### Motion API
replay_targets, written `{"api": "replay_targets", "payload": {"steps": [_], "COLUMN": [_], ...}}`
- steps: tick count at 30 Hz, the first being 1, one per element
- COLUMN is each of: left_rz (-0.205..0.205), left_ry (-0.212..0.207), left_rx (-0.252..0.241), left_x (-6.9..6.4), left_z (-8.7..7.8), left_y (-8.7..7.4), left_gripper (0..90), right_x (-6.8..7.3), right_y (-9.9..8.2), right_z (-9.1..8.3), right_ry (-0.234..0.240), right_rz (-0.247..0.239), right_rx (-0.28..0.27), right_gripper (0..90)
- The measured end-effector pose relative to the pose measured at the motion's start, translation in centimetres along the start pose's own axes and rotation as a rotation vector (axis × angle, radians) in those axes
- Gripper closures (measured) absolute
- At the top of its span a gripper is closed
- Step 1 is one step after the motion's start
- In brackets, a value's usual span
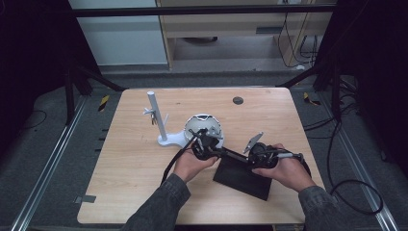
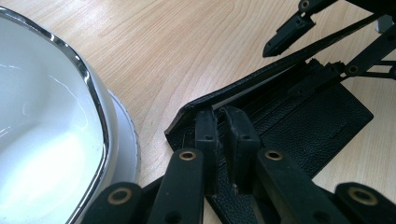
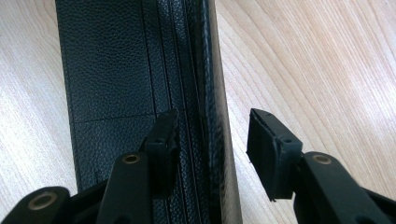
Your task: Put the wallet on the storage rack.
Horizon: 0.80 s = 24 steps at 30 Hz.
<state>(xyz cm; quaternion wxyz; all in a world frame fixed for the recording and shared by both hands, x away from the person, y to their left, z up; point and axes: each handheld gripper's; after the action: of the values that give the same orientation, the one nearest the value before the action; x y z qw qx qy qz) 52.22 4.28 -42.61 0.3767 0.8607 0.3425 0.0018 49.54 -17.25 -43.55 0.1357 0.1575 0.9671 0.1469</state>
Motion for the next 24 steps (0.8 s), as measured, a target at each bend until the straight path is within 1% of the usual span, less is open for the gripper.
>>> {"api": "replay_targets", "payload": {"steps": [2, 4, 6, 8, 9, 10, 13, 14, 15, 16, 17, 18, 19, 20, 21, 22, 23, 24], "left_rz": [-0.001, -0.005, -0.006, -0.009, -0.008, -0.007, 0.009, 0.006, 0.006, 0.01, 0.021, 0.021, 0.052, 0.052, 0.062, 0.072, 0.077, 0.077], "left_ry": [0.0, -0.004, -0.002, 0.002, 0.009, 0.022, 0.072, 0.077, 0.077, 0.061, 0.056, 0.056, 0.041, 0.041, 0.038, 0.03, 0.016, 0.016], "left_rx": [-0.002, -0.007, -0.009, -0.009, -0.011, -0.019, -0.04, -0.047, -0.047, -0.055, -0.061, -0.061, -0.075, -0.075, -0.084, -0.096, -0.116, -0.116], "left_x": [0.0, 0.1, 0.0, -0.1, -0.1, -0.3, -0.7, -0.8, -0.8, -0.8, -0.9, -0.9, -1.1, -1.1, -1.3, -1.4, -1.7, -1.7], "left_z": [0.0, 0.0, -0.1, -0.3, -0.5, -0.7, -1.7, -2.1, -2.1, -2.8, -3.3, -3.3, -4.0, -4.0, -4.4, -4.7, -5.4, -5.4], "left_y": [0.0, 0.0, 0.0, -0.1, -0.2, -0.3, -0.6, -0.8, -0.8, -1.1, -1.2, -1.2, -1.6, -1.6, -1.7, -1.8, -1.9, -1.9], "left_gripper": [84.4, 84.3, 83.7, 81.3, 79.2, 75.2, 56.1, 47.7, 39.8, 33.2, 29.5, 25.7, 21.1, 17.5, 17.5, 13.6, 13.0, 12.5], "right_x": [0.1, 0.2, 0.3, 0.4, 0.5, 0.5, 0.8, 0.9, 0.9, 1.2, 1.2, 1.3, 1.3, 1.3, 1.4, 1.4, 1.4, 1.4], "right_y": [0.1, 0.2, 0.3, 0.4, 0.4, 0.3, 0.1, -0.1, -0.1, -0.6, -0.8, -1.1, -1.4, -1.4, -1.6, -2.1, -2.4, -2.5], "right_z": [0.1, 0.2, 0.4, 0.4, 0.3, 0.2, -0.3, -0.6, -0.6, -1.3, -1.8, -2.4, -3.0, -3.0, -3.6, -4.8, -5.4, -6.0], "right_ry": [0.008, 0.008, 0.0, -0.024, -0.034, -0.05, -0.076, -0.082, -0.082, -0.093, -0.1, -0.112, -0.123, -0.123, -0.134, -0.161, -0.176, -0.191], "right_rz": [0.001, -0.01, -0.02, -0.042, -0.048, -0.052, -0.087, -0.084, -0.084, -0.078, -0.079, -0.079, -0.076, -0.076, -0.07, -0.07, -0.067, -0.067], "right_rx": [0.005, 0.013, 0.022, 0.028, 0.03, 0.033, 0.03, 0.024, 0.024, -0.005, -0.021, -0.04, -0.058, -0.058, -0.073, -0.102, -0.113, -0.125], "right_gripper": [59.3, 62.2, 68.3, 78.4, 81.1, 83.2, 84.5, 84.6, 84.6, 84.6, 84.7, 84.7, 84.7, 84.7, 84.7, 84.8, 84.8, 84.8]}}
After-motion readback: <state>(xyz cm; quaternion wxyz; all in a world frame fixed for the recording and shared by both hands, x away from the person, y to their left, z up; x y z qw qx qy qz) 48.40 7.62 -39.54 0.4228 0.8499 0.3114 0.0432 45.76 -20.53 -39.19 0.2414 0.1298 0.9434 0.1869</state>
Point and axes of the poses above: each handheld gripper's, and its own axes: z roughly forward along the jaws, y roughly out of its top, x roughly to its left, and after that the axes turned 12 degrees about -z, right-handed
